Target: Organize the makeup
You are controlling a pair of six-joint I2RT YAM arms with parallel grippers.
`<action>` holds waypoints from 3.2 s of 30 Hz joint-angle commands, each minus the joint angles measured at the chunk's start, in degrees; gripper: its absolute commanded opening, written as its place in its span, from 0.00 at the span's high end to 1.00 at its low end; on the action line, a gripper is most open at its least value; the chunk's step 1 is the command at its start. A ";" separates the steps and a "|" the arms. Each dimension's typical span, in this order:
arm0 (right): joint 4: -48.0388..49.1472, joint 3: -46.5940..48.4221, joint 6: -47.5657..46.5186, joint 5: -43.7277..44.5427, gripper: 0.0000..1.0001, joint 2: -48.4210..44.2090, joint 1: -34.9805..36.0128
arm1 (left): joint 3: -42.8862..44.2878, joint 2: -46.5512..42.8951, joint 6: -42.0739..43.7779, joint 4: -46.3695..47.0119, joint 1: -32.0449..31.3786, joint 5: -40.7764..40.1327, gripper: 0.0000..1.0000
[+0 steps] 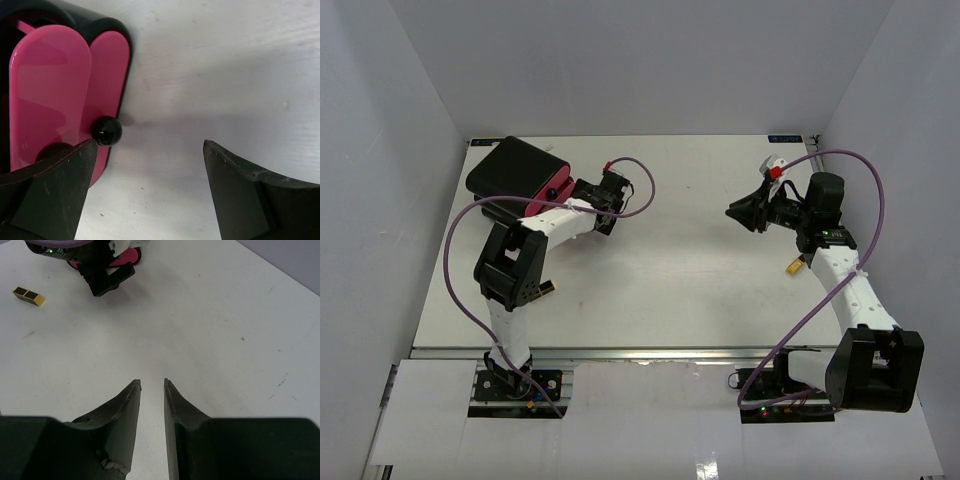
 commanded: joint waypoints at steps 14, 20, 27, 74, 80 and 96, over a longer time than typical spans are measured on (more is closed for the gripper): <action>0.79 0.76 -0.91 -1.78 0.68 0.88 -0.71 | -2.11 -7.59 -6.74 1.37 2.42 10.89 0.17; 0.80 0.76 -0.91 -1.87 0.68 0.92 -0.71 | -7.65 -10.22 -16.98 5.09 2.32 11.79 0.84; 0.79 0.76 -0.91 -2.01 0.68 1.41 -0.71 | -10.95 -9.21 -31.78 7.11 0.99 -3.91 0.54; 0.26 1.02 -1.35 -2.15 0.68 2.83 -1.24 | 1.66 9.86 -57.71 -6.40 -3.64 -30.38 0.80; 0.17 1.02 -1.43 -2.08 0.68 2.69 -1.57 | -0.40 6.69 -63.26 -9.20 -7.12 -23.57 0.77; -0.50 1.20 -2.37 -2.28 0.55 3.15 -1.85 | -0.39 5.48 -64.52 -11.07 -9.44 -17.03 0.02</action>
